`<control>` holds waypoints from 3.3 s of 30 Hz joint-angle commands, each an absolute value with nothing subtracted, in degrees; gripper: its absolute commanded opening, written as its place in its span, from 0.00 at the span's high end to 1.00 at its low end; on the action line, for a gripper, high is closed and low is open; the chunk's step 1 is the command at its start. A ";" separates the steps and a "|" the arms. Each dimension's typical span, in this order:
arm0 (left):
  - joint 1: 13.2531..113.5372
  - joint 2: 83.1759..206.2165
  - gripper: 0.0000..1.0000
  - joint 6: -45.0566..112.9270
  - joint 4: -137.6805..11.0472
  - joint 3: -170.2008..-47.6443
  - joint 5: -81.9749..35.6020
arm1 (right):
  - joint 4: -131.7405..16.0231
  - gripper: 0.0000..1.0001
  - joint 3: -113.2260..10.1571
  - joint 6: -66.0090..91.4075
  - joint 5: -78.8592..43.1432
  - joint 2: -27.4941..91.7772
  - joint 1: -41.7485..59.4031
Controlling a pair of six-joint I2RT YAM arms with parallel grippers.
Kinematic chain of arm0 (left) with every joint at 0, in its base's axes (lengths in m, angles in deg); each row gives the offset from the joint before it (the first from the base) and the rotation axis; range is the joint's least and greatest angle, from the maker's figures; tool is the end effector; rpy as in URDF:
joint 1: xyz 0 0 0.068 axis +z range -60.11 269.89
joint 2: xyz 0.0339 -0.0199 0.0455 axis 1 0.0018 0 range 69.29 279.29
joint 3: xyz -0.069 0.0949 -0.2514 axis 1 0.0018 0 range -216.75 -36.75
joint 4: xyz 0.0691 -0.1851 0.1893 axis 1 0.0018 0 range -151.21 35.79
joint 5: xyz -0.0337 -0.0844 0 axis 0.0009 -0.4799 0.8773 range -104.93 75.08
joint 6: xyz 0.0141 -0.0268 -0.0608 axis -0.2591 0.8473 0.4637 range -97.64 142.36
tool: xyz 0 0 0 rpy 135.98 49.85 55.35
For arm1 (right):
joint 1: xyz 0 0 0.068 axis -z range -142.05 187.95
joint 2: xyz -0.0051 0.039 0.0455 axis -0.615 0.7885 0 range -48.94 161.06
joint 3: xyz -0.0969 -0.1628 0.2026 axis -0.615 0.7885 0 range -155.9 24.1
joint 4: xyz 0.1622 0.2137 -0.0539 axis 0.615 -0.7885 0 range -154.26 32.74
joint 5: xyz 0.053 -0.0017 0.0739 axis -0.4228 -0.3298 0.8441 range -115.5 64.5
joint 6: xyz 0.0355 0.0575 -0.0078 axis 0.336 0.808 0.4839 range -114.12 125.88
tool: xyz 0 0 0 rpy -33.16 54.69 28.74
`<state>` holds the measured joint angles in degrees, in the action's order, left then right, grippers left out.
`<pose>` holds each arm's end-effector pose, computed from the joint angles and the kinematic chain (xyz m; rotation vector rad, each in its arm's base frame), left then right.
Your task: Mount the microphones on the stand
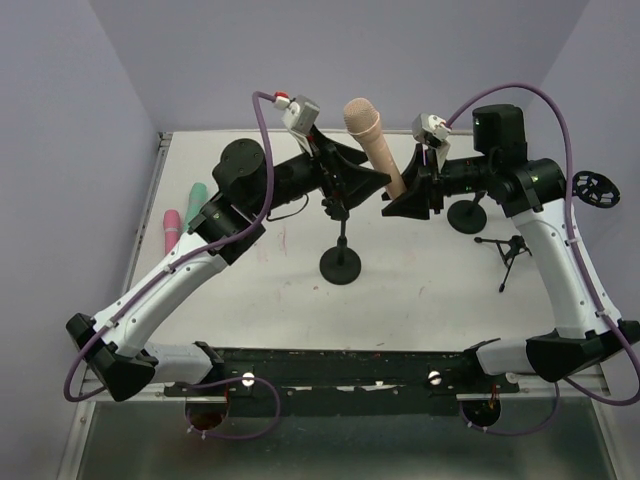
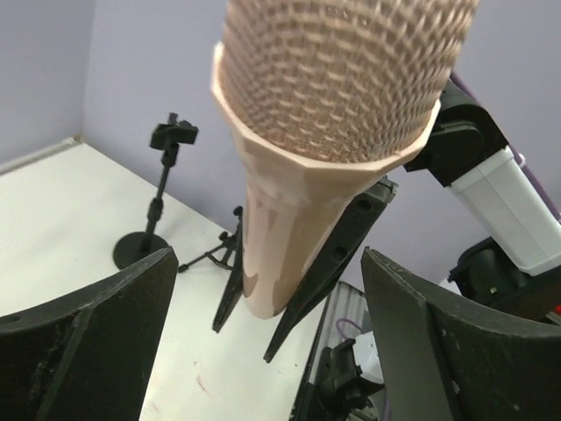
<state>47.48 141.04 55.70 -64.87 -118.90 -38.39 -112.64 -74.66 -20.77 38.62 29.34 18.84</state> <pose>0.2061 -0.2178 0.5044 0.4947 1.4020 -1.3657 0.2355 0.1335 0.4671 -1.2982 1.4944 1.1114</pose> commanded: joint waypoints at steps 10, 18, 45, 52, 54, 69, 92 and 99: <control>44.28 143.90 0.41 56.63 -74.84 -120.16 -35.75 | -112.72 0.83 -74.25 -19.96 42.96 29.37 18.71; 44.28 145.67 0.61 57.86 -75.89 -121.57 -35.32 | -112.63 0.82 -73.72 -19.52 43.67 29.20 18.71; 43.31 142.15 0.96 64.02 -91.98 -110.93 -29.87 | -86.97 0.73 -64.67 7.47 58.52 26.73 22.31; 44.45 138.56 0.35 61.82 -87.24 -109.80 -33.63 | -97.05 0.86 -68.44 -3.24 53.26 27.09 22.57; 46.03 135.66 0.16 60.42 -83.29 -108.13 -36.27 | -100.93 0.87 -69.67 -8.25 49.84 27.44 22.84; 58.16 113.94 0.02 19.47 -62.60 -86.08 -46.30 | -111.23 0.87 -69.15 -29.44 43.93 31.04 23.63; 58.25 129.40 0.02 30.53 -115.70 -66.46 -41.82 | -95.33 0.87 -49.30 -26.20 52.02 24.10 30.66; 58.08 134.06 0.01 32.46 -119.04 -68.83 -45.07 | -93.91 0.87 -48.15 -25.05 52.99 23.48 30.84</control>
